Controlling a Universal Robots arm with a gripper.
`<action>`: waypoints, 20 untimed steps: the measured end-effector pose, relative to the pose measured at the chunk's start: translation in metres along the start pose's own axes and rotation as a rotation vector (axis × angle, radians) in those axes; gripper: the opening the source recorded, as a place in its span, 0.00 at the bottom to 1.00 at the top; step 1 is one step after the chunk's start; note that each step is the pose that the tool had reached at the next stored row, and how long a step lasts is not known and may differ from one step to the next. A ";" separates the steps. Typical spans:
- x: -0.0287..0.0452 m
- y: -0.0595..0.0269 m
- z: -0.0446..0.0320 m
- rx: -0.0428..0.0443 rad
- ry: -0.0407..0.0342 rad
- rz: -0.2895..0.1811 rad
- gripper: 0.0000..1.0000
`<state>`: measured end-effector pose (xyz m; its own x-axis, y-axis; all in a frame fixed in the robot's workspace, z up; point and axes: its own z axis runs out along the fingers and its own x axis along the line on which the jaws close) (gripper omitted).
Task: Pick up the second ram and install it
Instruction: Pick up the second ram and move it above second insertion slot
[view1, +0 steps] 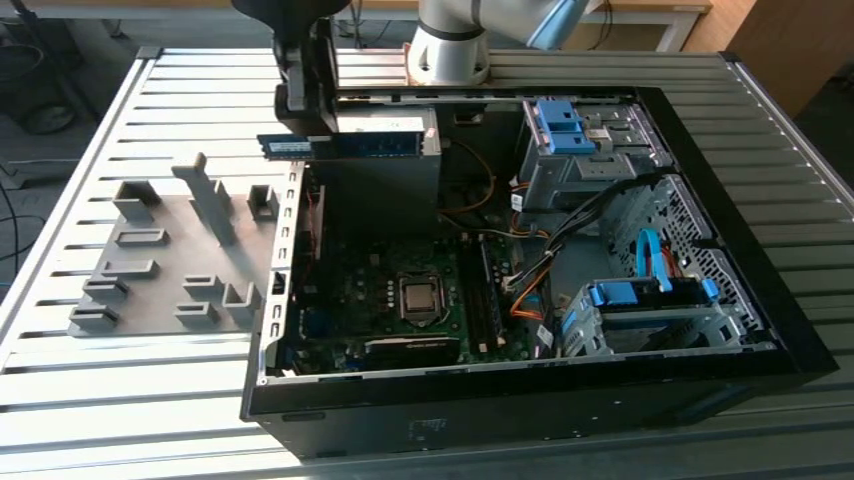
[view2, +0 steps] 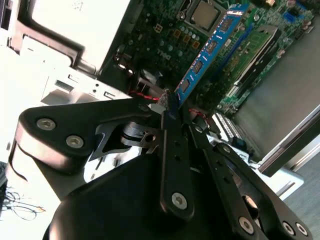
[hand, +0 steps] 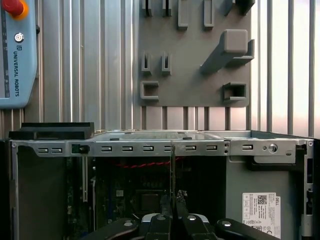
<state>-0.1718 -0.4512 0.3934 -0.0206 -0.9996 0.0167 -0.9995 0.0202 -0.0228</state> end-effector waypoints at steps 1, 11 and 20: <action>0.0000 -0.0019 0.0000 0.0000 0.0000 0.000 0.14; -0.0003 -0.0167 0.0006 -0.0003 0.0004 0.020 0.14; -0.0005 -0.0227 0.0009 -0.0004 0.0006 0.025 0.14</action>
<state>-0.1491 -0.4512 0.3930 -0.0461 -0.9988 0.0167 -0.9987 0.0457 -0.0228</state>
